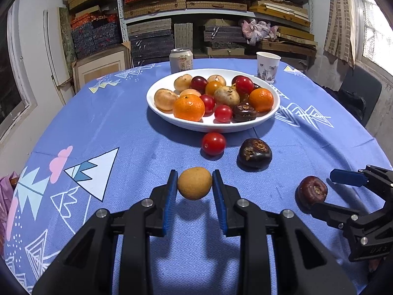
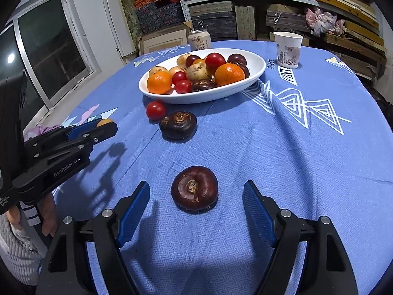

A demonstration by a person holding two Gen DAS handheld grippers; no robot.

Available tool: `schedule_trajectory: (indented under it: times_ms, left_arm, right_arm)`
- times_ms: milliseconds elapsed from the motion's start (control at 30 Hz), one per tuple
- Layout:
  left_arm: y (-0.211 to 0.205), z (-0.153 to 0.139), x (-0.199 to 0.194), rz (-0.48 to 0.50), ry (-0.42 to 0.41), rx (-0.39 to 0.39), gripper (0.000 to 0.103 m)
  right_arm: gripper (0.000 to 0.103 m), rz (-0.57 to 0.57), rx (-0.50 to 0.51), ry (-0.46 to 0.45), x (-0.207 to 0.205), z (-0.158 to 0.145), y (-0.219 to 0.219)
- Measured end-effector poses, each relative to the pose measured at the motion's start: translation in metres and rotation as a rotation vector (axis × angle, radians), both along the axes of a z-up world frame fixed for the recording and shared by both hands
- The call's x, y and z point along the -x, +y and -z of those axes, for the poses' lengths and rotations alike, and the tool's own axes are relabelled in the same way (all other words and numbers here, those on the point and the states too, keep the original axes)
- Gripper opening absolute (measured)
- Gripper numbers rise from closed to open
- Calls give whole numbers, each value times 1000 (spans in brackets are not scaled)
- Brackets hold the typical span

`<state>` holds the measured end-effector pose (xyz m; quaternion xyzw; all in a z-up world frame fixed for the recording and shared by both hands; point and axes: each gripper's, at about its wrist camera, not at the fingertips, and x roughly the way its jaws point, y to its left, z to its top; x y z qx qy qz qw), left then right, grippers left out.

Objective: Organize fruits
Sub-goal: 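Grasp the dark brown fruit with the right tool while the left tool grasps the tan fruit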

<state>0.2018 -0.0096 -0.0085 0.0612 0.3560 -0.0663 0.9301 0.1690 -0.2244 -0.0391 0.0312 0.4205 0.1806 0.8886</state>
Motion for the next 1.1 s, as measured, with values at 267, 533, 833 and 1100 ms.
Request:
schedule_trajectory:
  times_ms: [267,533,833,1100]
  left_arm:
    - [10,0,-5,-23,22,40,28]
    - [20,0,-11,-43,51,90,28]
    - [16,1,-11,-26,58,81,28]
    - [10,13,-7,6,117,78,28]
  right_arm:
    - [80,-10,23,17,-1,4,5]
    - [80,-24,47,1,0,4,10]
    - [46,-21,123,1,-2,7,19]
    - [43,-23,145,-41,5,2,20]
